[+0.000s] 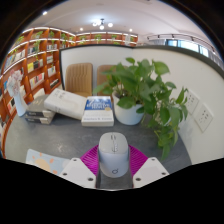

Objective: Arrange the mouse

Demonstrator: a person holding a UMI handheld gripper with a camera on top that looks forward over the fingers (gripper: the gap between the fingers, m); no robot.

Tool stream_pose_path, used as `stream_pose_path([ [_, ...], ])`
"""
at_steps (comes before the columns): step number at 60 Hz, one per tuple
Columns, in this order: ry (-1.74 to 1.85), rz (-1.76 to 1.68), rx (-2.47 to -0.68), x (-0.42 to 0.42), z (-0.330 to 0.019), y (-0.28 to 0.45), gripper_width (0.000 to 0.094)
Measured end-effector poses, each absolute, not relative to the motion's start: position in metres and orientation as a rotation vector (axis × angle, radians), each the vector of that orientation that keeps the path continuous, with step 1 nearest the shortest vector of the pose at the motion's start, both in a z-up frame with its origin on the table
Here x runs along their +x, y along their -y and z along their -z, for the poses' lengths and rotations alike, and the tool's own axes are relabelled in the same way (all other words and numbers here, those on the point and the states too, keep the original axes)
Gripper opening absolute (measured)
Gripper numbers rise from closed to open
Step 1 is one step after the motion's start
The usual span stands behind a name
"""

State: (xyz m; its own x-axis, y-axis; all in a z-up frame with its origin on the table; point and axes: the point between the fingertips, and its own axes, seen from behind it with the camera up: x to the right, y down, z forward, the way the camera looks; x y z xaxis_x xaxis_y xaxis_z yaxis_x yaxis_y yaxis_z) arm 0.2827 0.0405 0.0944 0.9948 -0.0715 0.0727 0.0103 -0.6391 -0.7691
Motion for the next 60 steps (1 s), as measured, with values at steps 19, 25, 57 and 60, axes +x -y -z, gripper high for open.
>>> stream_pose_path([
  [19,-0.009,0.131,-1.975,0.158,-0.288,-0.047,0.0369],
  [25,0.043,0.086,-1.978,0.100,-0.283,-0.037,0.0368],
  [57,0.073,-0.004,-2.441,0.027,0.006,0.050,0.0370],
  [60,0.064,-0.009,-2.411,0.026,0.010,0.048,0.0382],
])
